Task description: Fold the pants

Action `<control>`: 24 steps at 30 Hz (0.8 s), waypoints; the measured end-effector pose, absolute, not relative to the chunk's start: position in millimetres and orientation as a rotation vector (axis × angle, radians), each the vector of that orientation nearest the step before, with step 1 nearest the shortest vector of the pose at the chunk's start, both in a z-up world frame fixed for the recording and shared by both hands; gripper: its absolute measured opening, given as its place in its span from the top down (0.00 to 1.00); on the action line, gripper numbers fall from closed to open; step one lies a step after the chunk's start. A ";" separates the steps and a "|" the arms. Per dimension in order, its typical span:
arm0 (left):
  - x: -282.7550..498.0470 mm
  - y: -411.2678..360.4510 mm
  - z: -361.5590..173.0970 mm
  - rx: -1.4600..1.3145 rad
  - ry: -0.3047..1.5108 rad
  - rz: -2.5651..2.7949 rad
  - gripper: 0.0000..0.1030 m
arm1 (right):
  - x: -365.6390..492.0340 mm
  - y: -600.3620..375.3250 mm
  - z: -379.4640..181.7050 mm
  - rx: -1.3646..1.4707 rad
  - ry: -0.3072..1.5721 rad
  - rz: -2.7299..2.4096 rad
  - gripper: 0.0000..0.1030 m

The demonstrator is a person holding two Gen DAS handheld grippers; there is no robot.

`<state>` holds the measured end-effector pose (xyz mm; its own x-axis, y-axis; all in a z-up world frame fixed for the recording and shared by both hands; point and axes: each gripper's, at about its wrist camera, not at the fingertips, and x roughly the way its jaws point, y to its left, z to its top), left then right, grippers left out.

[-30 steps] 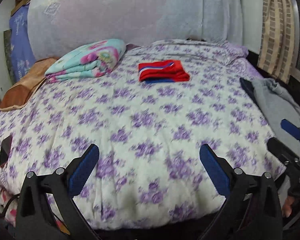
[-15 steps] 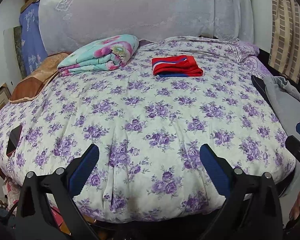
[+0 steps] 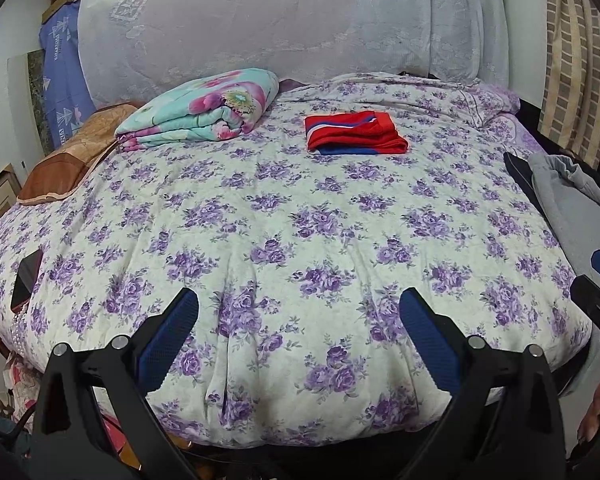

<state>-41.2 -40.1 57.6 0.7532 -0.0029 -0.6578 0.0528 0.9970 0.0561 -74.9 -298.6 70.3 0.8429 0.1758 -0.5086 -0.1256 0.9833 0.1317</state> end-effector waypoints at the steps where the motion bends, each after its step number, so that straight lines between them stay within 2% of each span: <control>1: -41.2 -40.0 57.8 0.074 0.715 -0.027 0.05 | -75.2 -298.2 70.3 0.095 0.545 0.157 0.03; 24: -46.2 -43.6 57.9 0.114 0.659 -0.011 0.05 | -76.6 -293.7 65.9 0.102 0.558 0.154 0.03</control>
